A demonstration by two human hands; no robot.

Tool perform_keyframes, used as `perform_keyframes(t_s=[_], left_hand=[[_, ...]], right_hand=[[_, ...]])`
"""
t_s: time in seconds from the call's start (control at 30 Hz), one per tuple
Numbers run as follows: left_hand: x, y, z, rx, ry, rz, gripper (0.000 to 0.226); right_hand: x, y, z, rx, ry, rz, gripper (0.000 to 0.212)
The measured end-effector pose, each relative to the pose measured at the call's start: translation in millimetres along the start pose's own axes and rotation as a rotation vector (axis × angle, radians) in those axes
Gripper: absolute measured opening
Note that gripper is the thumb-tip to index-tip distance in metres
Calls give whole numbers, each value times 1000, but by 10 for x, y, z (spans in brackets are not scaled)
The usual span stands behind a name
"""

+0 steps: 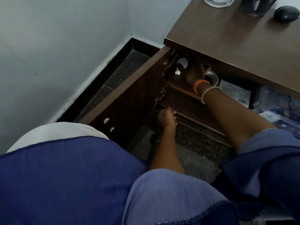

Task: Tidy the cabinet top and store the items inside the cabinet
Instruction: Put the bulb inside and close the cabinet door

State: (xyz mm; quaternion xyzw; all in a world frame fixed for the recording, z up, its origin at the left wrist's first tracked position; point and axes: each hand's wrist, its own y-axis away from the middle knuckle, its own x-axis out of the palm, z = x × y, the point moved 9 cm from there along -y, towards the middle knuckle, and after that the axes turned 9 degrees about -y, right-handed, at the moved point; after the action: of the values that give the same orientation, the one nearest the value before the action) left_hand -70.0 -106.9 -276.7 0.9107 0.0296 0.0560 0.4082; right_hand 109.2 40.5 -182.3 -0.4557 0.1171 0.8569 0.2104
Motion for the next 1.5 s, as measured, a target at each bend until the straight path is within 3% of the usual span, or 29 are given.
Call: perform_keyframes(t_s=[0.33,0.53,0.67,0.77,0.9,0.97,1.07,1.17,1.33,1.5], left_hand=[[-26,29,-149,55,35,-2,25],[65,319,-872,449,-48,-80,11],[212,708,-1282,661,-54,-29,17],[289,900,-1398,742,-85,-29,21],[568,1318,-1408,902,-286,28,16],[768,1559,-1397,1070,-499,51,16],[1220,1960,-1199,1331,-920,209,17],[1638,2327,-787,1448,-1204,448,18],[1967,2910,-113,1574,-1378,752,20],[2086,3341,397,1707,-1395,932,33]], right_hand=[[-96,75,81,-9,15,-15,61],[-456,510,227,62,-35,-110,44],[-914,1135,330,-2,-255,-273,30],[-1177,1440,326,-22,-311,-261,23],[-1703,1795,169,-34,-294,-257,14],[-1998,1954,67,-39,-304,-275,15],[-2527,2215,-208,20,-269,-369,13],[-3025,2590,-574,130,-210,-474,10],[-3534,3183,-1405,361,-219,-511,26],[-3786,3749,-2232,622,-156,-389,54]])
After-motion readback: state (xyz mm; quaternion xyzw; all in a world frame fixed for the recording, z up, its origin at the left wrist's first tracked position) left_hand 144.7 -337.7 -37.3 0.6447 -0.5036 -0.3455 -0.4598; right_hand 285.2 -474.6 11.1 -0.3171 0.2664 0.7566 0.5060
